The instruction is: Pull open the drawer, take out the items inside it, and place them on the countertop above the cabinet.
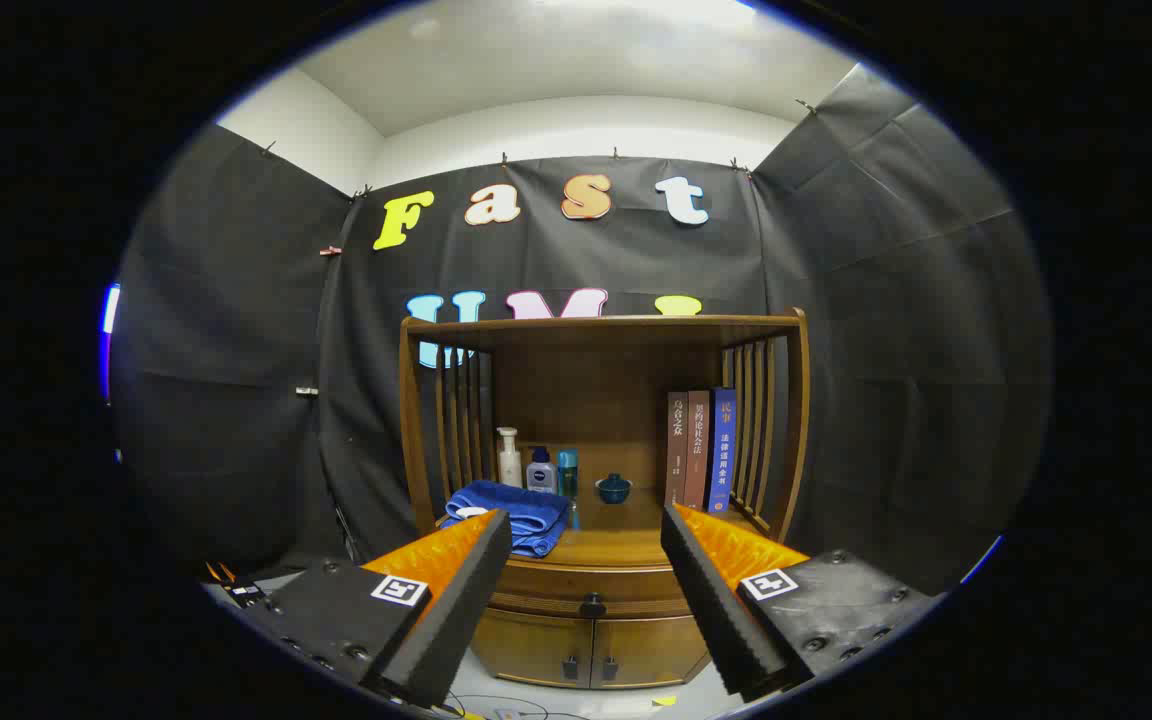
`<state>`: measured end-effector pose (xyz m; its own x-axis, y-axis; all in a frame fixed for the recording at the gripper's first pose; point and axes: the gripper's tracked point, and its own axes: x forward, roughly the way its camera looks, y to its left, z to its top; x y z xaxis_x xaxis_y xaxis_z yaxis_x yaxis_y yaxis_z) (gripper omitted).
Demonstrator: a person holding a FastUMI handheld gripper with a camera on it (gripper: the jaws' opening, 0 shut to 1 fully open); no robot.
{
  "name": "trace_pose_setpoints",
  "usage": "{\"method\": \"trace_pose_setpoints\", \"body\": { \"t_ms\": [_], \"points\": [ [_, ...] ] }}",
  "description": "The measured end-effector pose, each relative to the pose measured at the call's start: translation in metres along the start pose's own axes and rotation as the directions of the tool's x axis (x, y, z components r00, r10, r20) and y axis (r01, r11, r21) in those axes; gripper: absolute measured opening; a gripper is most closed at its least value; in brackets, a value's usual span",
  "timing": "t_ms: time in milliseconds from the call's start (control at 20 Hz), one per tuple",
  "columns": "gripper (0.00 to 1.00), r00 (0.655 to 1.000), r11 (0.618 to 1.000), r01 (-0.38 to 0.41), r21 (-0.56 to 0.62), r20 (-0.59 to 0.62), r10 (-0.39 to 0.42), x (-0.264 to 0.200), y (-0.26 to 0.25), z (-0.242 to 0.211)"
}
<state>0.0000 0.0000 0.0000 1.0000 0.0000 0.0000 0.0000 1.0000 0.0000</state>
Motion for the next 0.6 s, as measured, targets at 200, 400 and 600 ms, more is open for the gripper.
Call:
{"method": "trace_pose_setpoints", "body": {
  "t_ms": [200, 400, 600],
  "points": [
    [0.98, 1.000, 1.000, 0.012, 0.004, -0.003, -0.012, -0.0013, -0.0034, -0.0001],
    [0.98, 1.000, 1.000, 0.014, -0.004, 0.003, -0.014, -0.0036, -0.0062, 0.0050],
    [0.98, 1.000, 1.000, 0.018, -0.006, 0.002, -0.018, -0.0046, -0.0078, 0.0066]
  ]
}}
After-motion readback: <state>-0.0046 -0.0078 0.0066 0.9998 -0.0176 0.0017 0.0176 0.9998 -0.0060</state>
